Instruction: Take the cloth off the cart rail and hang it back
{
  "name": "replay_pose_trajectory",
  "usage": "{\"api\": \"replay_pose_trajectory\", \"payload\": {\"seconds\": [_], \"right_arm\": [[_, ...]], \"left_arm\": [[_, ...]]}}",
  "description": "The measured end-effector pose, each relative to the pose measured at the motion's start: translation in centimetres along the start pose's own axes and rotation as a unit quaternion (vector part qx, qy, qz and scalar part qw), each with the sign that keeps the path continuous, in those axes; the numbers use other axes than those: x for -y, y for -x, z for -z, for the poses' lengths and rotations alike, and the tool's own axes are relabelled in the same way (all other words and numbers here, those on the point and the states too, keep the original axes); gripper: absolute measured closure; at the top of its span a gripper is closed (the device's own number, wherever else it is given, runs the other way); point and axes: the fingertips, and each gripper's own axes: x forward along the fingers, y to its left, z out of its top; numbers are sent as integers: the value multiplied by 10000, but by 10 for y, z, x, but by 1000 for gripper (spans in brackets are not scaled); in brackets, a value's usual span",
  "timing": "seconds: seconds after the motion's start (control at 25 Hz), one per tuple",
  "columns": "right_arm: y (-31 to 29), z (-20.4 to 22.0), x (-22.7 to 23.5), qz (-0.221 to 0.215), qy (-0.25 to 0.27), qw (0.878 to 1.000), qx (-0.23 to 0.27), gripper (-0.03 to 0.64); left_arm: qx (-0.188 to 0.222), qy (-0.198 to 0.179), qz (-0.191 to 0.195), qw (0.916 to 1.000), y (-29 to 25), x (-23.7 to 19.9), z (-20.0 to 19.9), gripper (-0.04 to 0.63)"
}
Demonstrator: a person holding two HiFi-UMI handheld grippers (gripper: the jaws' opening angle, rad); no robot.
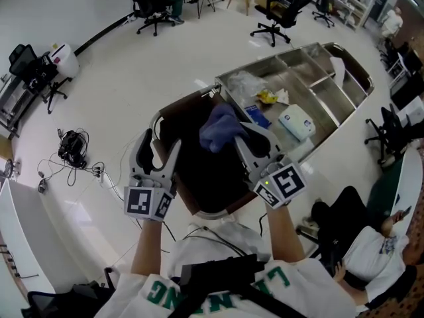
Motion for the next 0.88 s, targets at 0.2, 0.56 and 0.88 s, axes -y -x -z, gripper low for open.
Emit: {"api": "replay_pose_trajectory", "payload": {"seconds": [0.2,0.56,0.88], "right_arm": [[-1,-5,-1,4,-20,10000,41,560],[25,-14,18,288,7,9996,73,560],[97,1,61,1160,-109,9931,-146,560]], "left_arm": [[-142,-121,144,9997,-2,10,-3,285],[-24,125,217,9997,-6,2,7,308],[-163,189,884,9958,-30,47,19,308]]}}
